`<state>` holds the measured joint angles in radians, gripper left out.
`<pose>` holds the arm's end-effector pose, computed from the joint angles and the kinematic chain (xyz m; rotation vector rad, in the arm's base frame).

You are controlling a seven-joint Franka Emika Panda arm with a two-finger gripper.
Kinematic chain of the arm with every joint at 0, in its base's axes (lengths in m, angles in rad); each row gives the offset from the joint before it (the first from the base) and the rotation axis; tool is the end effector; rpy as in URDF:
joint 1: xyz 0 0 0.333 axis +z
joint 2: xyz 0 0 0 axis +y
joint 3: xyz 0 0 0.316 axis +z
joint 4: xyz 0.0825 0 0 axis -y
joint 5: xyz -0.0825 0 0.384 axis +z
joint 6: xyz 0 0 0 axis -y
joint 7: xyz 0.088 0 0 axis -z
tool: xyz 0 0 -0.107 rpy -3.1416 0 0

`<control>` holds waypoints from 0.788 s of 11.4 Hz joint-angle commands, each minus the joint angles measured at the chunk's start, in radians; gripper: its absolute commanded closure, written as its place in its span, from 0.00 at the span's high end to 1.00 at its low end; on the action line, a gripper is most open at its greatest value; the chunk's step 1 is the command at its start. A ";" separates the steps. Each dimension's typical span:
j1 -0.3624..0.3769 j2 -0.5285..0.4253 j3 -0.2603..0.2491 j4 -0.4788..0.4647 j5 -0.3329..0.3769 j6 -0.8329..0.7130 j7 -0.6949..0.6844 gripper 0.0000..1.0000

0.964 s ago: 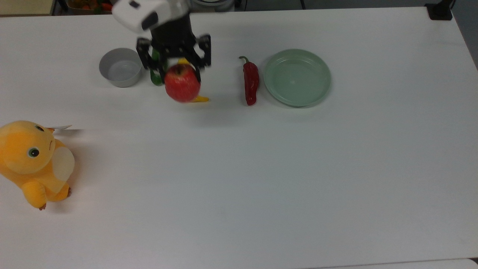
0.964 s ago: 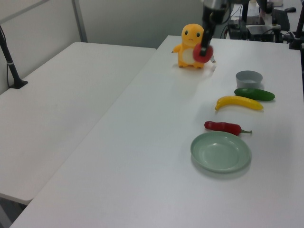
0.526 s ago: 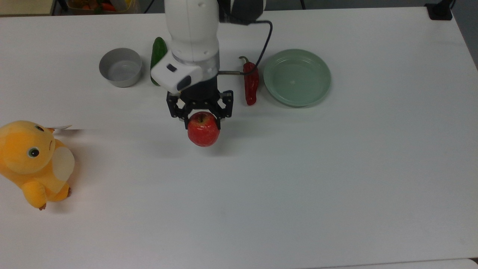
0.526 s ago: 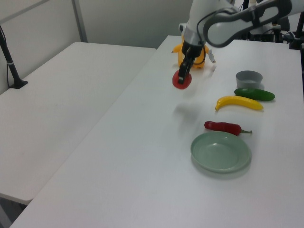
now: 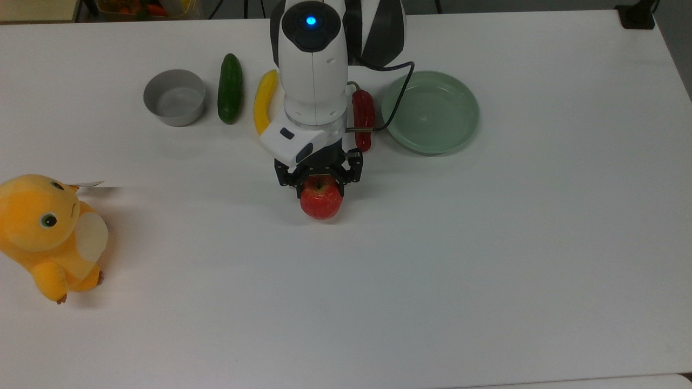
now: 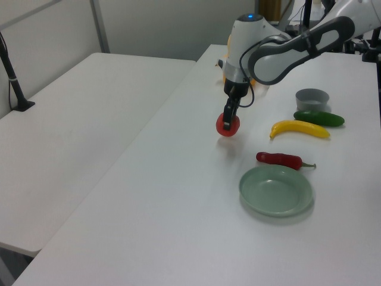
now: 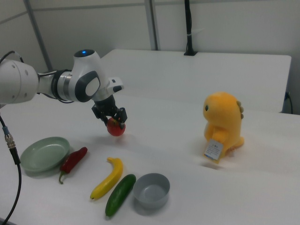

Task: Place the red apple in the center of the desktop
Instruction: 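Carry the apple away from the bowl and lower it onto the table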

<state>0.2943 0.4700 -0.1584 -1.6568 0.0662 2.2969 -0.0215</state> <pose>0.6826 0.1084 0.3576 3.1151 0.2200 0.2774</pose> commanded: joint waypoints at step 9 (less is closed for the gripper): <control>0.014 -0.059 0.002 -0.020 -0.006 -0.037 0.015 1.00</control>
<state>0.2979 0.4800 -0.1527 -1.6556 0.0659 2.2968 -0.0216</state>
